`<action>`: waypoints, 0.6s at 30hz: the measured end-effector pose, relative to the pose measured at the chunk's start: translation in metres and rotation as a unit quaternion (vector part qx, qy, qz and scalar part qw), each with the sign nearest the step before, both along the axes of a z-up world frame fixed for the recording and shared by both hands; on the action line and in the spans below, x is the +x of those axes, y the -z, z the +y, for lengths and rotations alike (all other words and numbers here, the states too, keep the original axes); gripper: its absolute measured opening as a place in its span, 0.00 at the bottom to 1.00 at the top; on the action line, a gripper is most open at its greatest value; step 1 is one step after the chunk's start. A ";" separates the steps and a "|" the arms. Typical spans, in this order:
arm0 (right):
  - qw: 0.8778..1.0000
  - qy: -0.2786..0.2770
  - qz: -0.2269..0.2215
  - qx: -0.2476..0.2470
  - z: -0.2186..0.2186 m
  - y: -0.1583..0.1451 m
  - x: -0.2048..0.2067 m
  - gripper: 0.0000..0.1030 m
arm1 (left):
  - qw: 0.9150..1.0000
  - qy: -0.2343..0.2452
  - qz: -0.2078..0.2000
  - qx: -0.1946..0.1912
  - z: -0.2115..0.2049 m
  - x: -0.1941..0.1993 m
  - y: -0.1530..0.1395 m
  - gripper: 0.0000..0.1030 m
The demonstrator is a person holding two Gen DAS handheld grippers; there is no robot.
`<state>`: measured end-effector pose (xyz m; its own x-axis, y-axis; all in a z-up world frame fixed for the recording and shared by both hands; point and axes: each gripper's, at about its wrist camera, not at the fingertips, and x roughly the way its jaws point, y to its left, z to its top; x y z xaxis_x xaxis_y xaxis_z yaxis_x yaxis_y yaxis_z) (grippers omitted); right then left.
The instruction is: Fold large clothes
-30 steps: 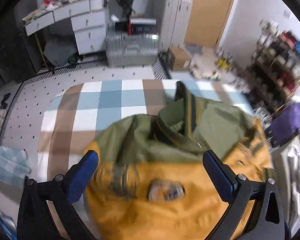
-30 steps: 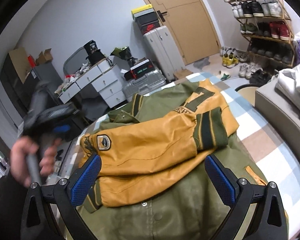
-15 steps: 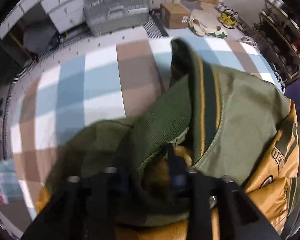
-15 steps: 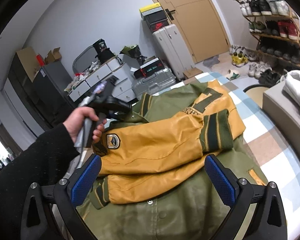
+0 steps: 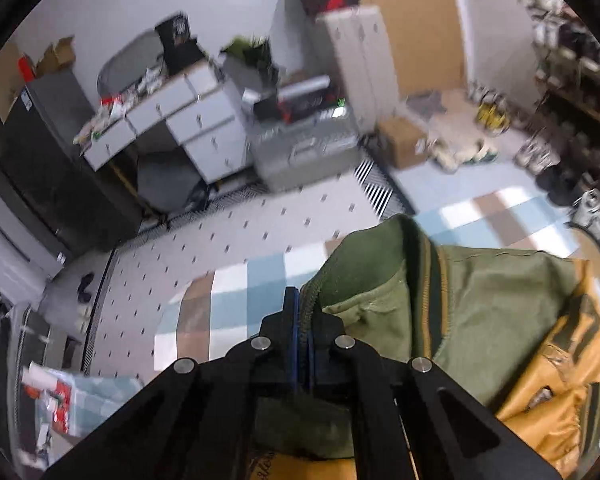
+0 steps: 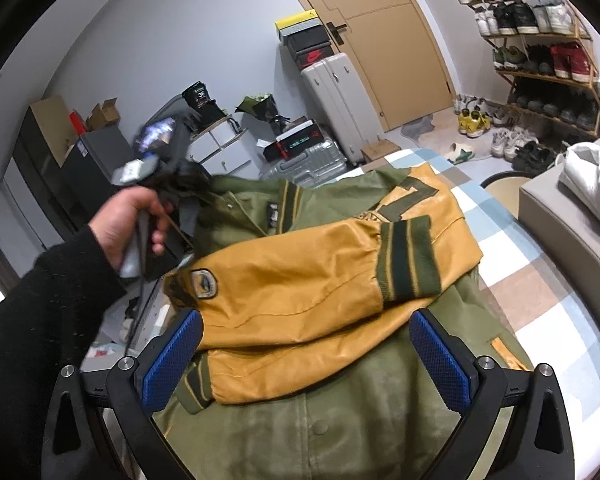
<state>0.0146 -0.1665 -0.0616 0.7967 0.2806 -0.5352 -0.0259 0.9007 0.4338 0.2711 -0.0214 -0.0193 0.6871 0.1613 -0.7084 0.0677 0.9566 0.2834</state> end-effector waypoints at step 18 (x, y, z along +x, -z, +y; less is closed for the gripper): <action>0.998 -0.053 -0.014 -0.024 0.005 -0.046 0.074 1.00 | 0.995 0.065 -0.009 -0.081 0.021 -0.043 0.030 0.00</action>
<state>0.0885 -0.1613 -0.0158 0.7787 0.3396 -0.5276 -0.1345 0.9117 0.3883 0.2277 -0.0004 -0.0489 0.7073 -0.0451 -0.7054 0.1904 0.9732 0.1287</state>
